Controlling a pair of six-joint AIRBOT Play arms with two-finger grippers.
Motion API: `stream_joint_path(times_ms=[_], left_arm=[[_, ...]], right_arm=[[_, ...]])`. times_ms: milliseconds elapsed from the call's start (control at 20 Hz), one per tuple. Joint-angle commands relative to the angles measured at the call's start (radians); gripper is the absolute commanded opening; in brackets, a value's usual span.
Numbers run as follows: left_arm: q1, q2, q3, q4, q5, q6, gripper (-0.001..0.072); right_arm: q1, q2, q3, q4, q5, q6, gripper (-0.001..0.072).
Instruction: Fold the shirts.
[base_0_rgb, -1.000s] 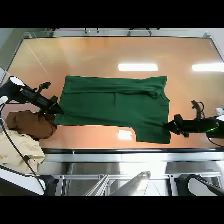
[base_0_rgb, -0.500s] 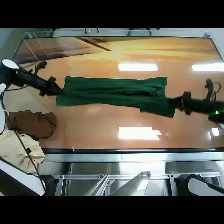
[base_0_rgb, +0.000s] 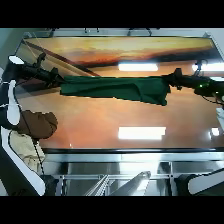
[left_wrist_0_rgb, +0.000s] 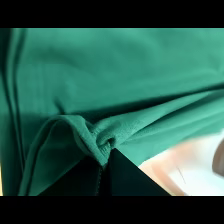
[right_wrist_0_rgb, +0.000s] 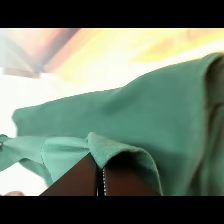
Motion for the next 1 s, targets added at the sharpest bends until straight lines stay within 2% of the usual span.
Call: stream_joint_path(times_ms=[0, 150, 200, 250, 300, 350, 400, 450, 500, 550, 600, 650, 700, 750, 800, 950], left_arm=[[0.001, -0.030, -0.015, -0.010, 0.138, -0.007, 0.0019], [0.002, -0.010, -0.077, -0.010, 0.208, -0.007, 0.0019], [0.001, -0.010, -0.076, -0.010, 0.189, -0.007, 0.0053], [0.001, -0.010, -0.067, -0.019, 0.170, -0.007, 0.0257], [0.002, -0.010, -0.051, -0.046, 0.138, -0.007, 0.0485], [0.003, -0.010, -0.029, -0.082, 0.110, -0.006, 0.0635], [0.010, -0.008, -0.008, -0.122, 0.090, -0.006, 0.0702], [0.019, 0.004, -0.002, -0.179, 0.081, -0.006, 0.0700], [0.030, 0.024, -0.013, -0.228, 0.091, -0.005, 0.0700], [0.043, 0.049, -0.034, -0.265, 0.109, -0.003, 0.0700], [0.058, 0.070, -0.050, -0.270, 0.113, -0.003, 0.0699], [0.076, 0.090, -0.061, -0.267, 0.109, -0.003, 0.0698], [0.092, 0.108, -0.069, -0.270, 0.098, -0.004, 0.0618], [0.103, 0.121, -0.068, -0.270, 0.078, -0.004, 0.0274], [0.109, 0.134, -0.068, -0.272, 0.060, 0.005, -0.0003], [0.097, 0.183, -0.068, -0.258, 0.058, 0.005, -0.0003]], right_arm=[[0.024, -0.106, 0.061, -0.011, -0.024, -0.009, 0.0027], [0.024, -0.111, 0.061, -0.086, -0.022, -0.009, 0.0049], [0.023, -0.111, 0.061, -0.089, -0.014, -0.010, 0.0177], [0.019, -0.110, 0.062, -0.089, -0.001, -0.010, 0.0282], [0.011, -0.109, 0.068, -0.089, 0.032, -0.023, 0.0306], [-0.001, -0.108, 0.080, -0.099, 0.076, -0.032, 0.0306], [-0.018, -0.106, 0.102, -0.124, 0.130, -0.031, 0.0306], [-0.036, -0.101, 0.124, -0.156, 0.178, -0.031, 0.0307], [-0.058, -0.092, 0.146, -0.201, 0.206, -0.012, 0.0429], [-0.073, -0.085, 0.158, -0.246, 0.207, 0.031, 0.0592], [-0.084, -0.083, 0.165, -0.277, 0.211, 0.063, 0.0641], [-0.088, -0.085, 0.165, -0.295, 0.218, 0.068, 0.0641], [-0.084, -0.092, 0.165, -0.307, 0.227, 0.080, 0.0641], [-0.070, -0.103, 0.165, -0.309, 0.228, 0.098, 0.0641], [-0.050, -0.116, 0.165, -0.307, 0.226, 0.103, 0.0640], [0.041, -0.151, 0.165, -0.307, 0.192, 0.159, 0.0621]])
